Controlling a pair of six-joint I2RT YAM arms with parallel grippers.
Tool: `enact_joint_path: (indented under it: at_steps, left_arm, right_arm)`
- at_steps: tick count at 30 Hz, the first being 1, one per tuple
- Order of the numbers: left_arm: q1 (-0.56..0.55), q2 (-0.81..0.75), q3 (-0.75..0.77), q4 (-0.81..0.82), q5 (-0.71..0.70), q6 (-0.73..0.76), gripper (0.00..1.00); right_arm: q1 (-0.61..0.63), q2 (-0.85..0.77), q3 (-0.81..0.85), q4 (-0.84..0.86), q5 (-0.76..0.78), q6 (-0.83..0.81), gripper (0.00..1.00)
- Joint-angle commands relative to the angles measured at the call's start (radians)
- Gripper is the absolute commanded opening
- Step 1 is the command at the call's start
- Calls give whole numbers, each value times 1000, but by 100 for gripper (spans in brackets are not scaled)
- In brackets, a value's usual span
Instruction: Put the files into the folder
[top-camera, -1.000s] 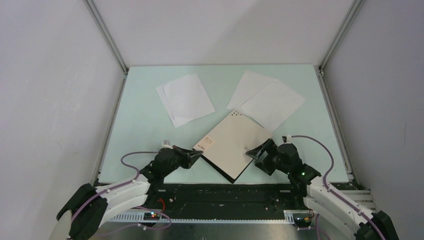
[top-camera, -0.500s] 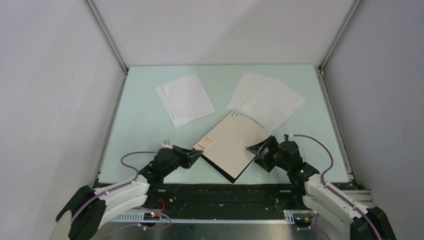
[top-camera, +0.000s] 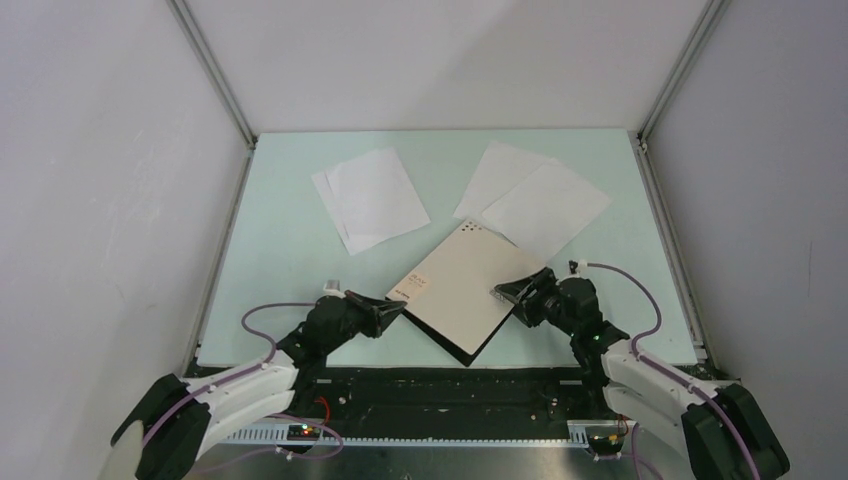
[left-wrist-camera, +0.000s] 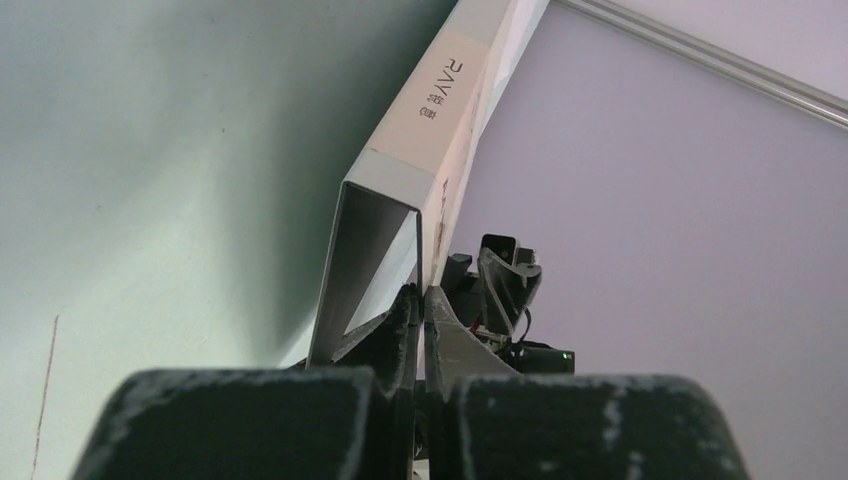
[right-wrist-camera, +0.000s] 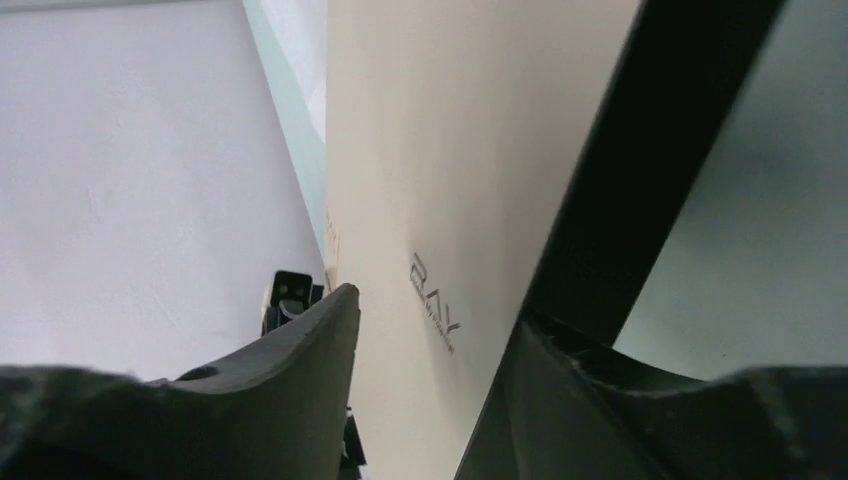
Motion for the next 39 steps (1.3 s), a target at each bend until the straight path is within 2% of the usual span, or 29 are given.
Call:
enact_joint_path:
  at_steps: [1,2,3,5,6,7,10,11,14,18,22,27,29,30,31,33,37,39]
  left_arm:
    - [5,-27,-48,3,50,21,0]
    - [5,-30,-43,-11,71,33,1]
    - [6,-36,-37,-58,87,69,3]
    - [5,-58,2,-191,121,155,22]
    - [5,-71,48,-249,127,188,35]
    - [6,-101,73,-385,124,261,39]
    - [6,-166,198,-635,89,416,59]
    - [6,-179,226,-732,69,494,62]
    - [6,-164,381,-888,37,635,67]
    - [7,-63,594,-1048,-48,868,76]
    - [13,54,777,-1080,-110,992,80]
    - [77,177,942,-1079,-77,1073,85]
    - [112,221,988,-1078,-38,1091,88]
    - [125,252,1003,-1077,-13,1103,88]
    - [145,281,1032,-1077,8,1108,90]
    - [170,320,1076,-1076,24,1126,91]
    - [211,372,1152,-1076,57,1147,94]
    - [233,382,1176,-1076,71,1163,95]
  right_arm:
    - [-14,43,-16,122,26,-4,39]
    - [-15,49,-12,122,31,-12,31]
    - [-15,49,-8,107,34,-16,14]
    - [-15,39,18,38,41,-49,0]
    - [-15,22,49,-1,48,-61,0]
    - [-15,-3,68,-78,51,-89,0]
    - [-16,-71,158,-296,67,-142,0]
    - [-15,-100,199,-347,72,-173,0]
    - [-15,-125,297,-555,61,-250,0]
    - [-13,-94,451,-741,18,-364,0]
    - [2,-2,611,-870,-17,-482,0]
    - [63,113,821,-968,5,-553,1]
    - [107,162,876,-968,31,-560,16]
    - [138,191,898,-960,46,-555,30]
    - [166,203,904,-928,50,-550,37]
    - [200,239,915,-861,51,-525,59]
    - [282,290,927,-690,86,-473,79]
    - [321,321,930,-606,111,-450,85]
